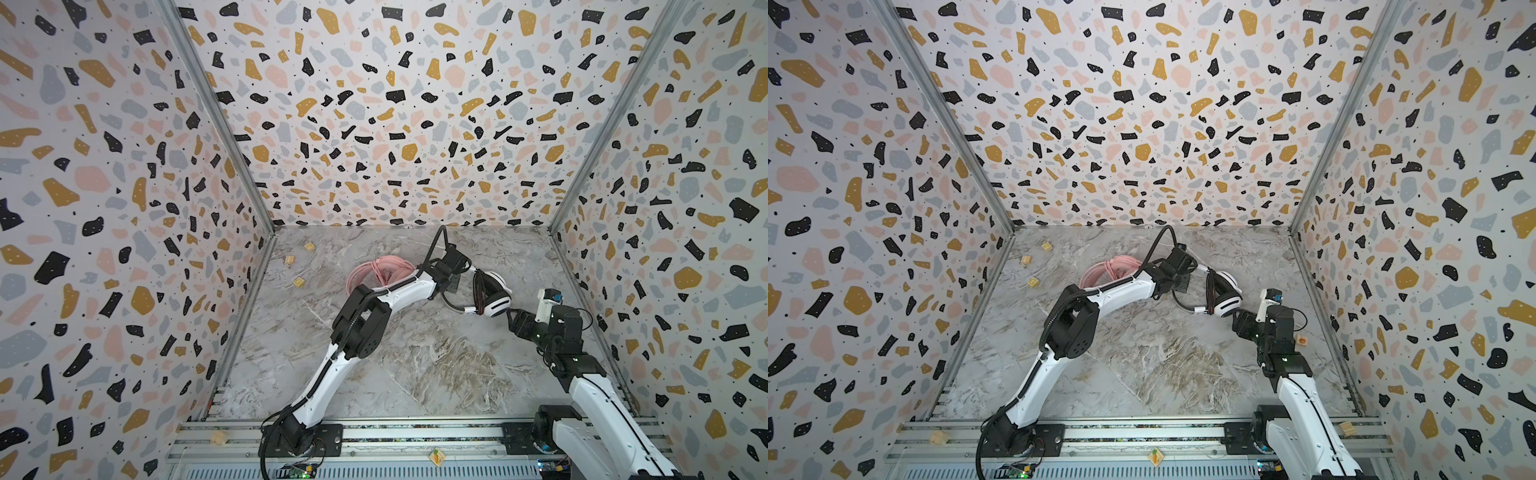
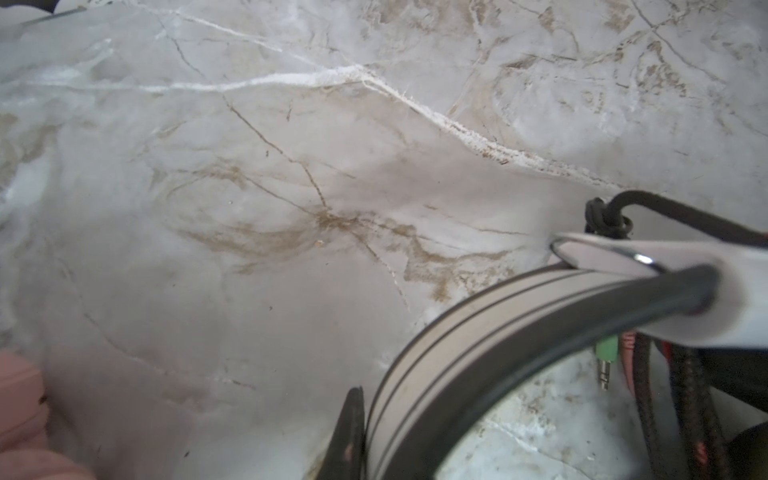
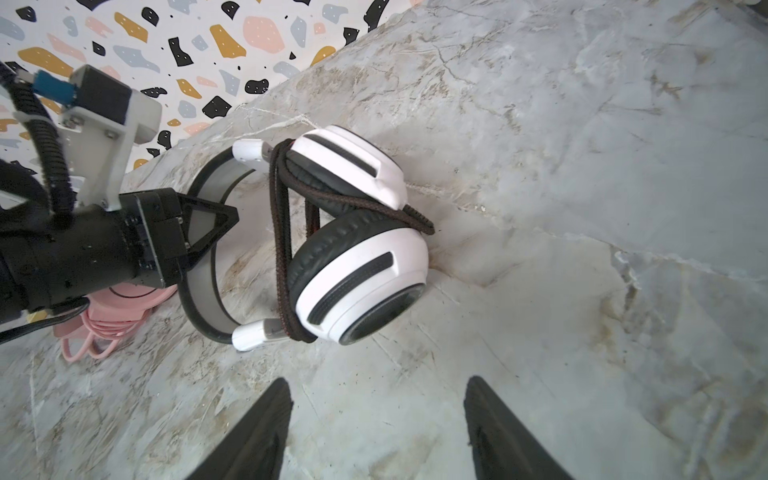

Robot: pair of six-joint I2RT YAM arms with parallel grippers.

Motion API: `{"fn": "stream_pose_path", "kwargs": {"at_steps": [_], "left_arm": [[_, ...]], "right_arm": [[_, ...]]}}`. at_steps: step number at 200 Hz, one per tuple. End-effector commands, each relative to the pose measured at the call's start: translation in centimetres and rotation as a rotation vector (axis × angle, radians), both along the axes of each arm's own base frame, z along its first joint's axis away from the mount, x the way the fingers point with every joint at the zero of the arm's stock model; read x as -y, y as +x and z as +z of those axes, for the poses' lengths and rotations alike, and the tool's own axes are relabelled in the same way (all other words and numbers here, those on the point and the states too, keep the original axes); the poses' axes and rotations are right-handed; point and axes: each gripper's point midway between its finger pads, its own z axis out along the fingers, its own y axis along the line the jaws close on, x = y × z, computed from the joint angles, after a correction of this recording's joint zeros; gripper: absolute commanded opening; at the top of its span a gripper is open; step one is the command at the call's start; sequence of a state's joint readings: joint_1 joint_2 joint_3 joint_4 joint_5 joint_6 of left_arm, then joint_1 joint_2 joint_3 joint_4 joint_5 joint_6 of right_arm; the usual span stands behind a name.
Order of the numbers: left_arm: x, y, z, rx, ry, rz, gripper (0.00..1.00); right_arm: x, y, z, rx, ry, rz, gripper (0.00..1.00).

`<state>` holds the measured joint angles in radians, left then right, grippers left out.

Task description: Wrap the headphones

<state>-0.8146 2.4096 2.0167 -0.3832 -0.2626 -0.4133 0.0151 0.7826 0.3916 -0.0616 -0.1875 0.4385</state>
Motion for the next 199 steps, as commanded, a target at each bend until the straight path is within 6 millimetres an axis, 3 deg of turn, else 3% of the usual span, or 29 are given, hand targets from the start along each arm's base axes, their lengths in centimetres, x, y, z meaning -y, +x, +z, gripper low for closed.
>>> {"fn": "stream_pose_path", "kwargs": {"at_steps": [1, 22, 61, 123, 165, 199], "left_arm": [[1.6, 0.6, 2.5, 0.049, -0.073, 0.009, 0.27], [1.6, 0.6, 3.5, 0.067, -0.075, 0.003, 0.4], [0.7, 0.8, 5.5, 0.098, -0.058, -0.011, 0.52], [-2.2, -1.5, 15.3, 0.269, -0.153, -0.029, 0.61], [-8.1, -4.4, 20.8, 0.391, -0.183, 0.029, 0.61], [-15.5, -6.1, 21.5, 0.428, -0.194, 0.131, 0.61]], "right_arm": [[-0.2, -0.3, 0.0, -0.006, 0.0, 0.009, 0.68], [0.0, -0.1, 0.1, 0.002, -0.009, 0.003, 0.68], [0.6, 0.9, 1.8, 0.062, -0.009, -0.037, 0.68], [4.0, 3.9, 3.8, 0.174, -0.121, -0.208, 0.7], [6.6, 5.2, 5.1, 0.257, -0.272, -0.308, 0.7], [7.7, 5.0, 5.7, 0.359, -0.34, -0.36, 0.7]]}}
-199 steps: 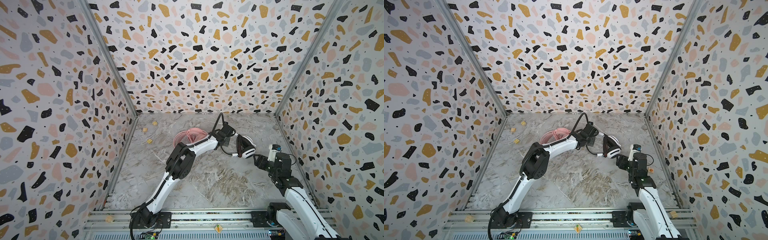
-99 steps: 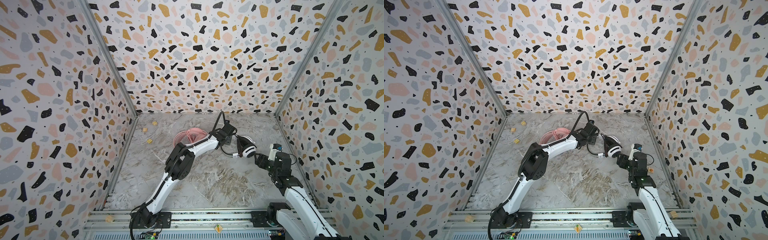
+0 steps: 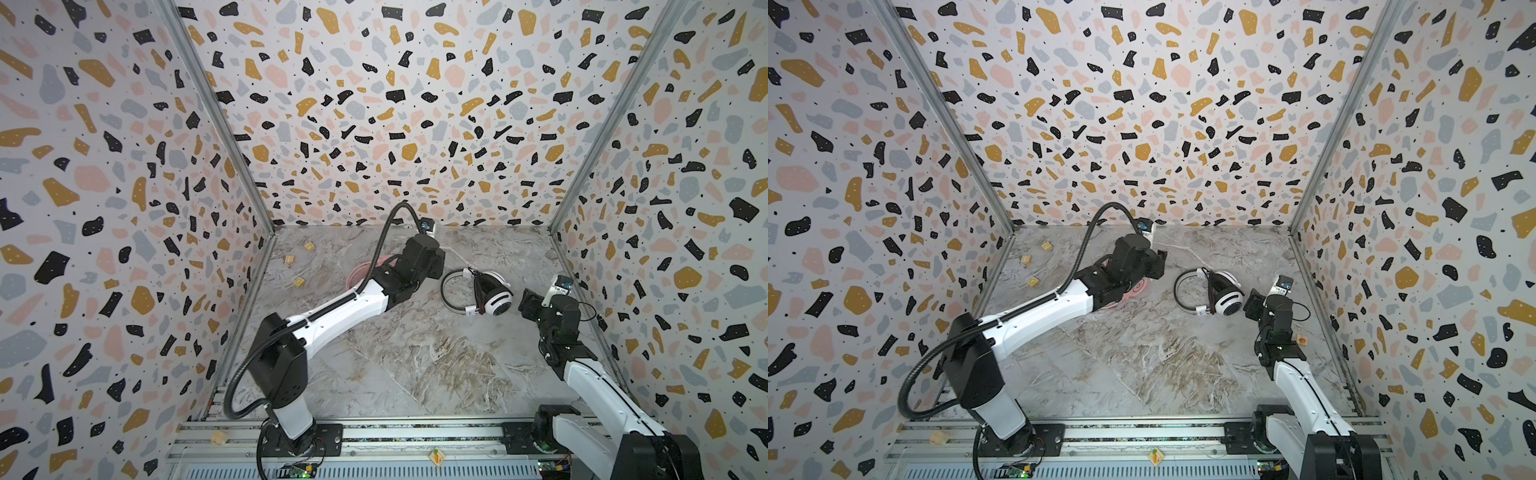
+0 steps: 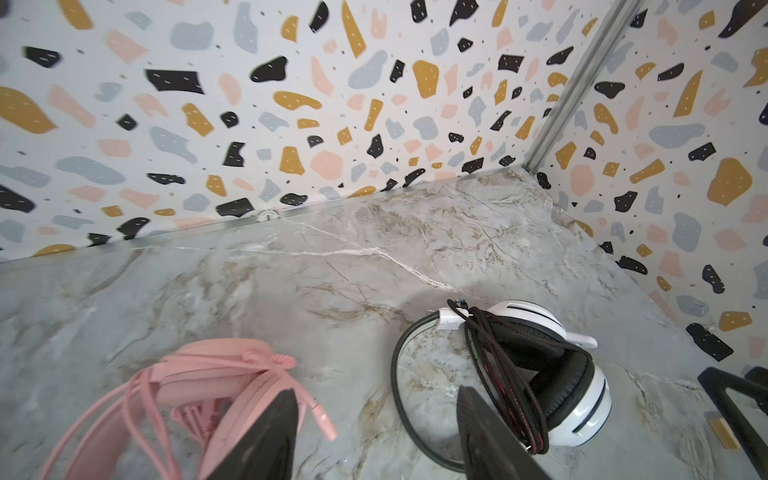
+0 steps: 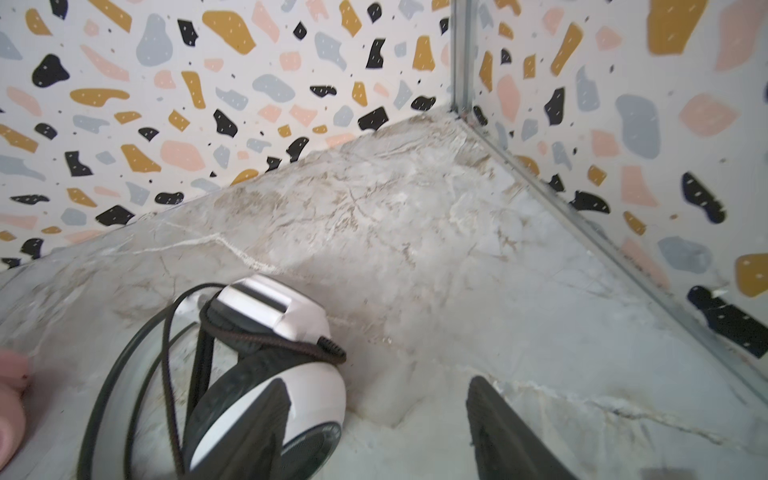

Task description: Wrap the headphones

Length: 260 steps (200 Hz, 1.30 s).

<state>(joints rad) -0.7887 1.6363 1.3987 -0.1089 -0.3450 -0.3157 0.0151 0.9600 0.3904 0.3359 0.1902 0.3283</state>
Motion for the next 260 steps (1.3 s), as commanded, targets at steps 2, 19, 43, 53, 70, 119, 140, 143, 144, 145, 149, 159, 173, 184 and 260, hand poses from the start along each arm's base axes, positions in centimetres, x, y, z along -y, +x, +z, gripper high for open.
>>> {"fn": "stream_pose_path", "kwargs": {"at_steps": [2, 19, 43, 53, 70, 119, 140, 143, 144, 145, 149, 159, 173, 184, 260], "left_arm": [[-5.5, 0.1, 0.6, 0.054, -0.014, 0.108, 0.61], [-10.7, -0.8, 0.4, 0.078, -0.008, 0.216, 0.6], [-19.0, -3.1, 0.1, 0.17, -0.015, 0.423, 0.61], [-22.1, -4.2, -0.4, 0.204, -0.042, 0.49, 0.63], [-27.4, -6.6, -1.3, 0.285, -0.04, 0.65, 0.91], [-35.7, -11.5, -5.8, 0.433, -0.003, 0.914, 1.0], [-36.8, -11.2, -8.1, 0.414, 0.049, 0.945, 1.0], [-37.0, -11.2, -8.4, 0.408, 0.058, 0.95, 1.0], [-37.0, -11.1, -8.4, 0.407, 0.059, 0.951, 1.0], [-37.0, -11.1, -8.5, 0.404, 0.063, 0.952, 1.0], [-37.2, -10.9, -9.0, 0.394, 0.073, 0.957, 1.0], [-37.6, -10.6, -9.7, 0.384, 0.088, 0.965, 1.0], [-38.1, -10.4, -10.7, 0.39, 0.091, 0.976, 1.0], [-38.4, -10.5, -11.2, 0.406, 0.082, 0.982, 1.0], [-35.0, -5.8, -13.8, 0.362, 0.17, 0.702, 1.0]], "right_arm": [[1.3, 0.0, 2.3, 0.142, -0.097, -0.059, 0.7], [0.7, -0.4, 2.7, 0.224, -0.16, -0.009, 0.7], [0.0, -1.3, 2.6, 0.304, -0.194, 0.034, 0.7], [-0.3, -1.2, 2.2, 0.293, -0.197, 0.053, 0.7], [-0.9, -0.8, 1.4, 0.274, -0.208, 0.09, 0.71], [-2.5, -0.6, 0.2, 0.317, -0.228, 0.166, 0.72], [-2.6, -0.5, -0.7, 0.297, -0.221, 0.174, 0.72], [-2.6, -0.4, -0.7, 0.296, -0.221, 0.172, 0.72], [-2.6, -0.4, -0.7, 0.297, -0.22, 0.172, 0.72], [-2.6, -0.4, -0.8, 0.295, -0.22, 0.171, 0.72], [-2.6, -0.4, -0.9, 0.298, -0.217, 0.169, 0.72], [-2.5, -0.3, -1.0, 0.291, -0.223, 0.169, 0.73], [-2.8, -0.3, -0.8, 0.304, -0.237, 0.183, 0.73], [-3.0, -0.6, -0.4, 0.34, -0.251, 0.195, 0.73], [-3.1, -0.6, -1.8, 0.347, -0.275, 0.172, 0.75]]}}
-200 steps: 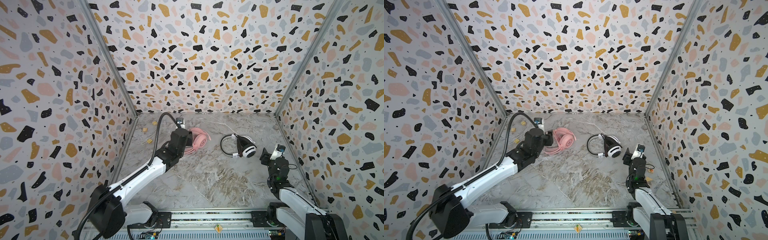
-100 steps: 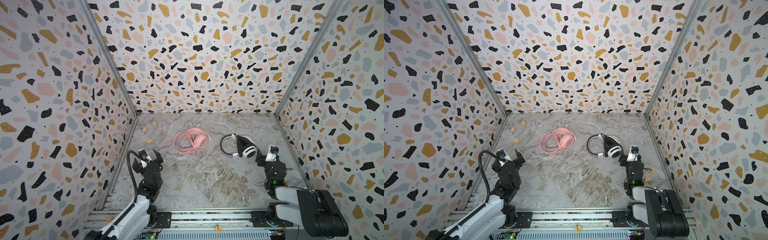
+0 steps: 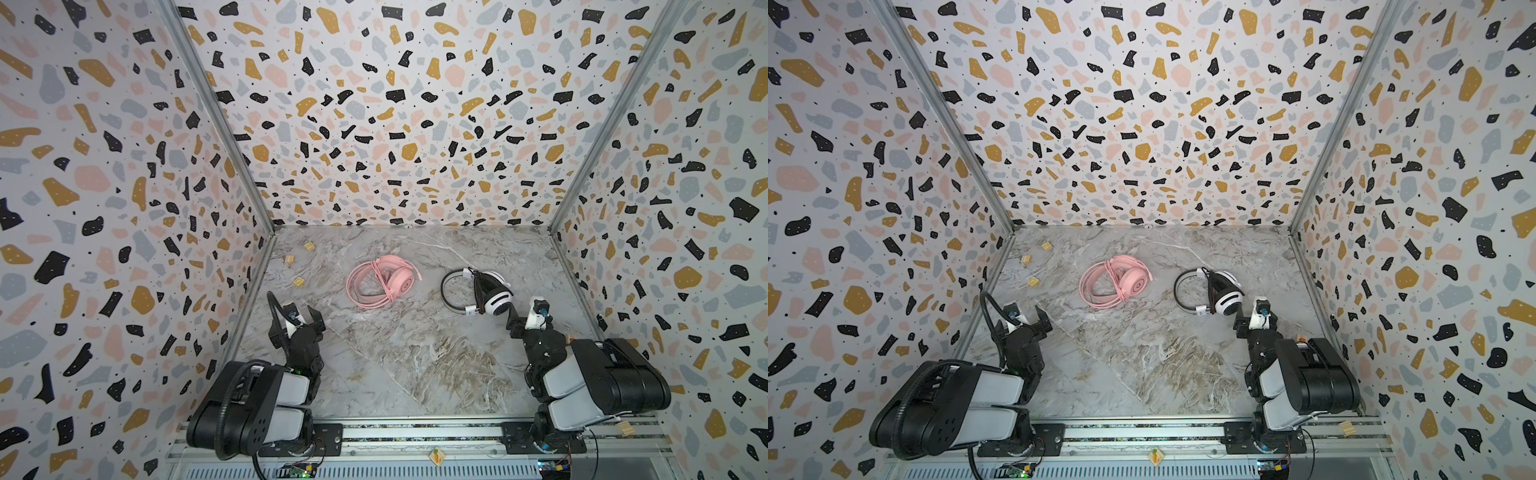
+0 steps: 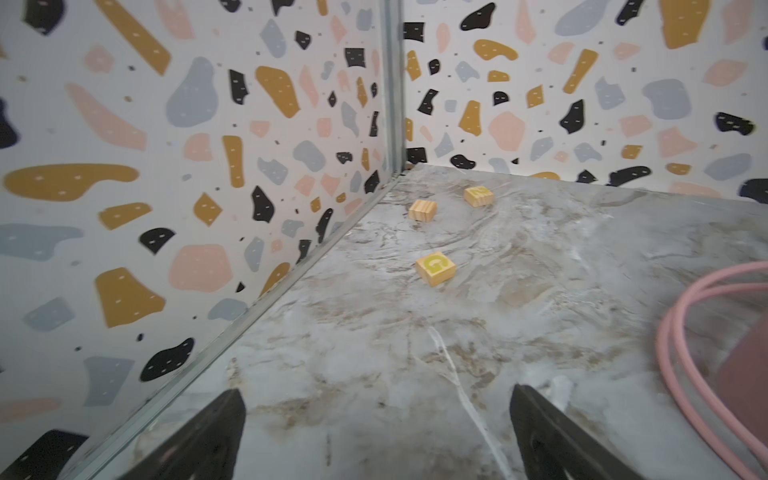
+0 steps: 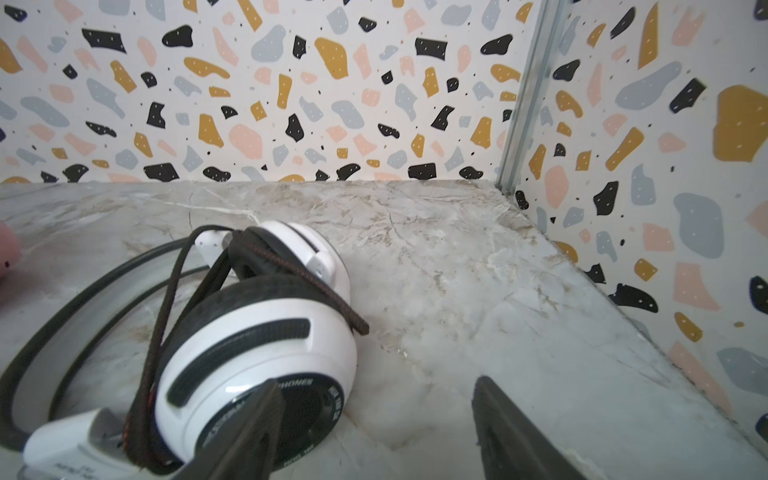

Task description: Wrap the headphones

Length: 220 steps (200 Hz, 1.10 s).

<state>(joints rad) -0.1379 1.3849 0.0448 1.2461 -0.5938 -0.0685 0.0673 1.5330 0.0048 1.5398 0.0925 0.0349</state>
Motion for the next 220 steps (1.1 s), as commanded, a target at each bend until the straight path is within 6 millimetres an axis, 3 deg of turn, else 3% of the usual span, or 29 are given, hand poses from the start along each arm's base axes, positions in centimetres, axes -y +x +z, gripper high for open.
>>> {"fn": "stream_pose_path", "kwargs": {"at_steps": [1, 35, 69, 76, 220], "left_arm": [[2.0, 2.9, 3.1, 0.086, 0.026, -0.118, 1.0], [1.8, 3.5, 2.8, 0.056, 0.021, -0.098, 1.0], [1.8, 3.5, 2.8, 0.054, 0.02, -0.097, 1.0], [1.7, 3.5, 2.9, 0.059, 0.02, -0.095, 1.0], [1.7, 3.5, 2.8, 0.056, 0.021, -0.096, 1.0]], "right_arm": [[0.3, 0.7, 3.7, 0.137, -0.004, -0.023, 0.75], [-0.6, 4.0, 1.9, 0.005, -0.026, 0.011, 0.83], [-0.6, 4.0, 2.0, 0.009, -0.028, 0.011, 0.85], [-0.6, 4.0, 2.0, 0.01, -0.025, 0.011, 1.0], [-1.1, 4.0, 2.0, 0.012, -0.052, 0.003, 0.99]]}}
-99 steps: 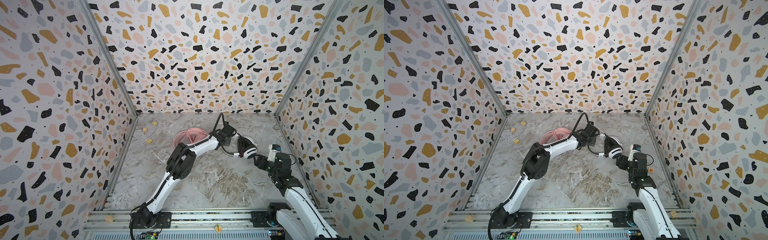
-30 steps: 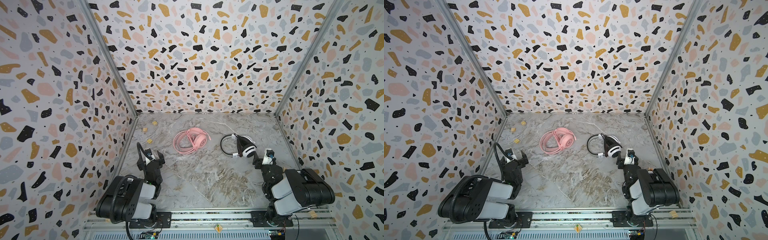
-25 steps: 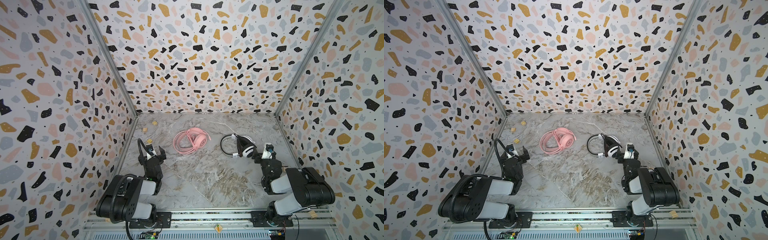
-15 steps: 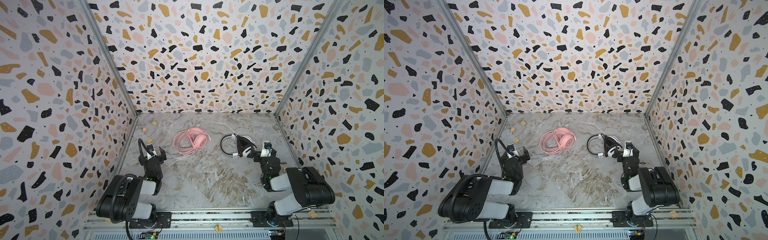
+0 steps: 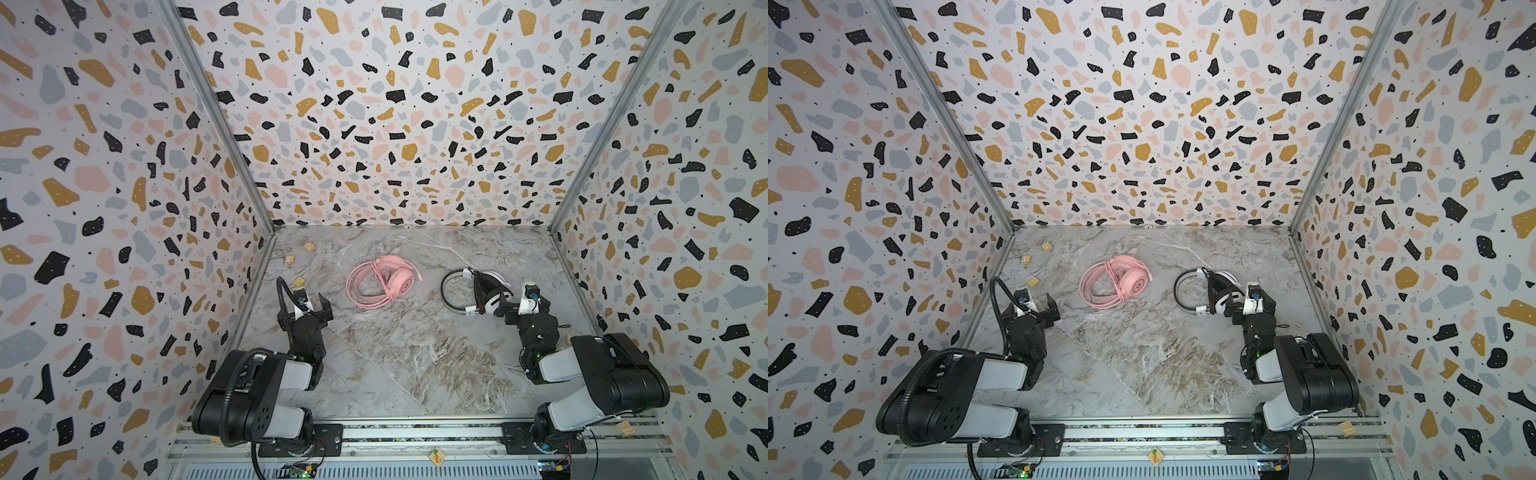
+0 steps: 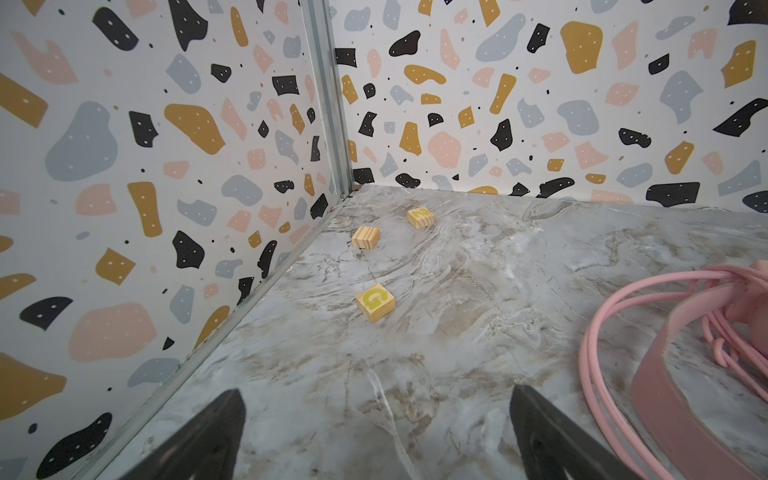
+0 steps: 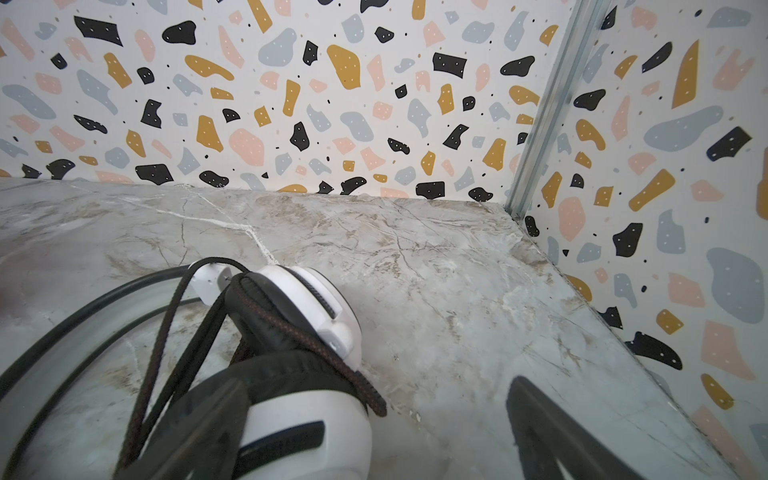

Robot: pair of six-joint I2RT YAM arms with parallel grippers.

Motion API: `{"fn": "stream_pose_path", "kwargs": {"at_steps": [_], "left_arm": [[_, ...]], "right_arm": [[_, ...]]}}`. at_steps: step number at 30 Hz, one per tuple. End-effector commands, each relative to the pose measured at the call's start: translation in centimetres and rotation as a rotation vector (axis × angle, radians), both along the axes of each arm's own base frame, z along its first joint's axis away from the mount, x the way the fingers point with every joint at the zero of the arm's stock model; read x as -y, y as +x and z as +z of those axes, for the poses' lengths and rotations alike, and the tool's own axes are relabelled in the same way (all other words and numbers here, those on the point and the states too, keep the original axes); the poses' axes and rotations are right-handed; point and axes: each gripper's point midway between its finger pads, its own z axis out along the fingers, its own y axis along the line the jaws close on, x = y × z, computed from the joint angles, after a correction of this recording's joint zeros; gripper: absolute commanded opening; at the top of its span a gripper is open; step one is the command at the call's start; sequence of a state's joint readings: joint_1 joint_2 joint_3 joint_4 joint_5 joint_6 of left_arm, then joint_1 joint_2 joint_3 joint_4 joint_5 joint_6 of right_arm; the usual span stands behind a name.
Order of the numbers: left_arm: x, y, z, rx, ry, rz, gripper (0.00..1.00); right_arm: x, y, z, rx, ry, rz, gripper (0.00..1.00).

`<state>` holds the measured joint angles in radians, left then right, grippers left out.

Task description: Wrap the headphones

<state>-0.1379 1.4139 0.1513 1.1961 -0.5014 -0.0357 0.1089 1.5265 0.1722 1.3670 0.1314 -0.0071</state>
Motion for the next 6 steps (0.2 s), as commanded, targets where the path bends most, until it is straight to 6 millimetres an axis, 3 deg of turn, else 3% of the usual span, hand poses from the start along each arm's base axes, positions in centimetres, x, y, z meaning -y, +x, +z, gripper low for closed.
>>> {"fn": "stream_pose_path", "kwargs": {"at_steps": [1, 6], "left_arm": [[-0.07, 0.31, 1.28, 0.045, 0.008, 0.0, 1.0], [-0.06, 0.31, 1.31, 0.046, 0.008, 0.0, 1.0]], "right_arm": [[0.04, 0.12, 0.43, 0.012, -0.006, -0.004, 0.99], [0.07, 0.16, 0.46, 0.011, 0.001, 0.006, 0.99]]}}
